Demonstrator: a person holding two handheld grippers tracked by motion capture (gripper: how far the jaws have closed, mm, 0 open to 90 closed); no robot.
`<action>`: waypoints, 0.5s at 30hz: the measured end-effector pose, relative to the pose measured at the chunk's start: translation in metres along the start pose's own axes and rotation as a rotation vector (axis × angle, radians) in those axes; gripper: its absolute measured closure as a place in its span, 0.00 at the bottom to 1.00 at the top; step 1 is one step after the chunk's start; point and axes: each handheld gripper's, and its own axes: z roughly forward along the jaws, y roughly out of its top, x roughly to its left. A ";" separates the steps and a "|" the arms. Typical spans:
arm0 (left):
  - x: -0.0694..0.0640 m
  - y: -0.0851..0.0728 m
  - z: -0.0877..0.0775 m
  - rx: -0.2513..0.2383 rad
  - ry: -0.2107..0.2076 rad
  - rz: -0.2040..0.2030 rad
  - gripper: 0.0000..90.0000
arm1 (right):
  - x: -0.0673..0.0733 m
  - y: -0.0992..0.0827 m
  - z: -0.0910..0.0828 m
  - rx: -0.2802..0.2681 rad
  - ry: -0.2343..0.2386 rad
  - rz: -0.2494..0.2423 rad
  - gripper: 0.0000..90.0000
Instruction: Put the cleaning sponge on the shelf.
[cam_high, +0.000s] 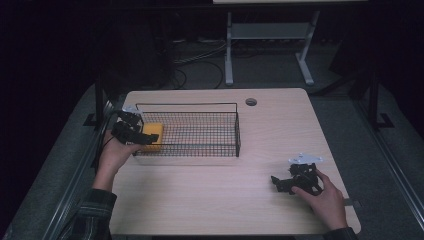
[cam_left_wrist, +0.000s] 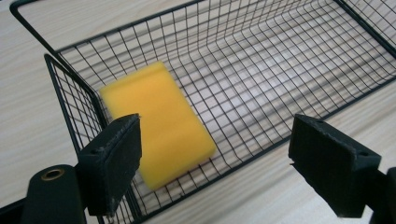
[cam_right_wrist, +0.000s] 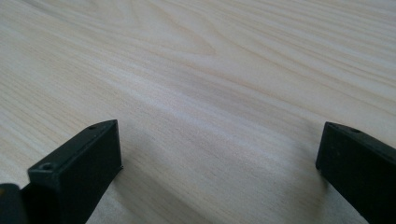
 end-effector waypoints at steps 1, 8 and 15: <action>-0.001 -0.003 -0.001 -0.003 0.001 0.000 0.19 | 0.000 0.000 0.000 0.000 0.000 0.000 0.00; -0.010 -0.020 -0.002 -0.015 -0.001 -0.004 0.19 | 0.000 0.000 0.000 -0.001 0.000 -0.002 0.00; -0.018 -0.039 -0.006 -0.045 0.011 0.002 0.19 | 0.000 0.000 0.000 0.000 0.000 -0.001 0.00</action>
